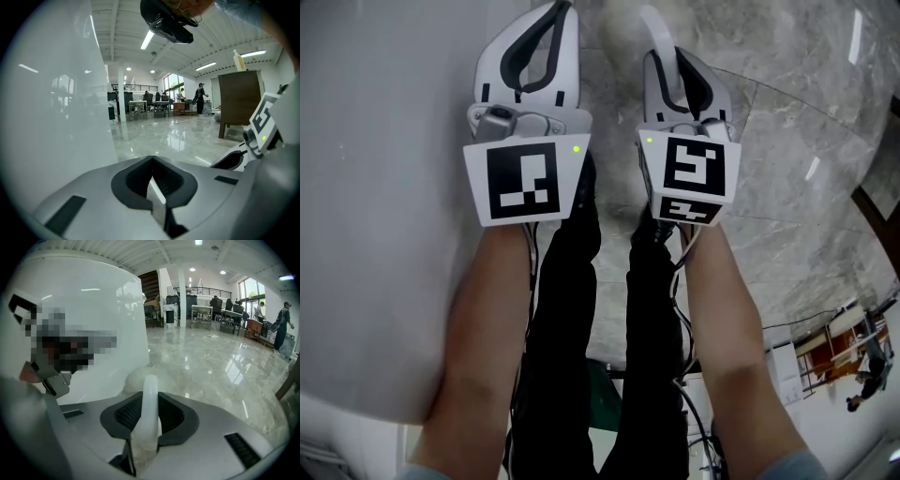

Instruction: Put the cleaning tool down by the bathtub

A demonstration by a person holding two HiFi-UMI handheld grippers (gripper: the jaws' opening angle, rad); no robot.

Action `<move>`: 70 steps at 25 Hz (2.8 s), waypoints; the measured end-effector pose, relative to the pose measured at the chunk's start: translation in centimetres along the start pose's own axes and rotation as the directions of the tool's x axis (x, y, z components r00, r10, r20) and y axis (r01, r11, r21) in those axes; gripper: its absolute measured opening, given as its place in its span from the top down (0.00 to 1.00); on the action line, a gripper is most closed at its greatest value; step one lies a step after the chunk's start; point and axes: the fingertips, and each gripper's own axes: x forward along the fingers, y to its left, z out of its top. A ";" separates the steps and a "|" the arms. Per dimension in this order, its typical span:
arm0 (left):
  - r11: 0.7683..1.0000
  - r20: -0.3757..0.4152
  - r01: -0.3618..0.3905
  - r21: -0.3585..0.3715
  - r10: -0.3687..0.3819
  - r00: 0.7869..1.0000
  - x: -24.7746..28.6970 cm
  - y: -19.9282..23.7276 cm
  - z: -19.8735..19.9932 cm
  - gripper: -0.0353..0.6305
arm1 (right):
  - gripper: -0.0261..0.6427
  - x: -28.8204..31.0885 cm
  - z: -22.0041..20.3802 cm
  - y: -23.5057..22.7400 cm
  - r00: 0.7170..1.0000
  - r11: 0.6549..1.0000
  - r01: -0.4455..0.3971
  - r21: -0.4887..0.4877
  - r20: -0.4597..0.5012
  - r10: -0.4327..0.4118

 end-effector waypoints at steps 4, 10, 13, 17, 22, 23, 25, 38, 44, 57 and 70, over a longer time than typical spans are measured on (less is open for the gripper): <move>1.000 -0.004 0.003 0.003 -0.003 1.000 0.0 -0.1 -0.2 0.92 | 0.81 0.4 -0.9 -0.2 1.000 1.000 0.006 -0.005 -0.019 -0.006; 1.000 -0.012 0.009 0.017 -0.008 1.000 0.0 -0.3 -0.4 0.92 | 0.81 0.8 -1.5 0.1 1.000 1.000 -0.003 -0.009 -0.028 0.003; 1.000 -0.017 0.011 0.019 -0.011 1.000 0.1 -0.4 -0.4 0.92 | 0.79 1.2 -1.6 -0.1 1.000 1.000 -0.009 -0.008 -0.030 0.009; 1.000 -0.018 0.017 0.017 -0.017 1.000 0.1 -0.6 -0.5 0.92 | 0.76 1.3 -1.9 -0.2 0.999 1.000 -0.009 -0.006 -0.031 0.009; 1.000 -0.015 0.015 0.015 -0.015 1.000 -0.2 -0.7 -0.1 0.92 | 0.77 0.3 -1.8 0.0 1.000 1.000 -0.005 0.002 -0.027 0.005; 1.000 -0.012 0.013 0.015 -0.013 1.000 -0.2 -0.7 0.1 0.92 | 0.77 0.2 -1.7 0.0 1.000 1.000 -0.005 0.002 -0.024 0.006; 1.000 -0.002 0.012 0.016 -0.012 1.000 -0.3 -0.9 0.5 0.92 | 0.78 -0.1 -1.3 0.1 1.000 1.000 -0.004 0.003 -0.013 0.004; 0.999 0.118 -0.030 -0.023 0.033 0.992 -3.3 -1.6 11.1 0.92 | 0.82 -8.7 10.9 -1.9 0.974 1.000 0.019 -0.018 0.224 -0.015; 0.997 0.212 -0.065 -0.039 0.072 0.974 -6.8 -1.1 20.0 0.92 | 0.85 -15.9 20.1 -2.0 0.923 0.998 0.016 -0.054 0.385 0.006; 0.995 0.341 -0.090 0.035 0.073 0.937 -14.2 -1.2 39.2 0.92 | 0.94 -31.9 36.9 -1.5 0.787 0.995 0.028 -0.100 0.615 0.040; 0.991 0.437 -0.129 0.042 0.098 0.894 -22.2 -0.5 56.8 0.92 | 0.94 -46.7 49.8 -1.8 0.654 0.992 0.085 -0.088 0.757 0.011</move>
